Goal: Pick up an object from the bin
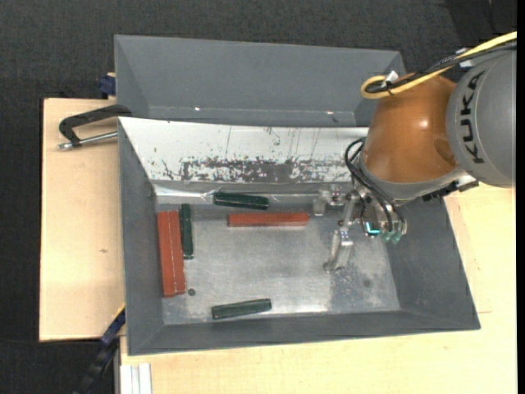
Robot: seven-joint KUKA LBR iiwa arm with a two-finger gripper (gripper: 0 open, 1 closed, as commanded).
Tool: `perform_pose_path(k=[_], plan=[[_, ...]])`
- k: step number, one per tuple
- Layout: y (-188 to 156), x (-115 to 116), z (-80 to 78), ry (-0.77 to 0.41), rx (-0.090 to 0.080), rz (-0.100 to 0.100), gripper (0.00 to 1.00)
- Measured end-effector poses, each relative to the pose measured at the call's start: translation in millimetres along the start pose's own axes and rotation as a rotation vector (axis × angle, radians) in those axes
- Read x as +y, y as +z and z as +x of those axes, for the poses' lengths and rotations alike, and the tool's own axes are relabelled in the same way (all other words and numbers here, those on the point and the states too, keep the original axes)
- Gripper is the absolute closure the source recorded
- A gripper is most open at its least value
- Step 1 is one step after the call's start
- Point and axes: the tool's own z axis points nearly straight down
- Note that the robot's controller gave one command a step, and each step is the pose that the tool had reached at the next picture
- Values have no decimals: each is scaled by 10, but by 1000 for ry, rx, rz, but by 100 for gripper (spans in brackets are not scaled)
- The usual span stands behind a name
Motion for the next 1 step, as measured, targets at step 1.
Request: perform_pose_path(k=[1], plan=[[-43, -1, -19, 0, -8, 0, 0]])
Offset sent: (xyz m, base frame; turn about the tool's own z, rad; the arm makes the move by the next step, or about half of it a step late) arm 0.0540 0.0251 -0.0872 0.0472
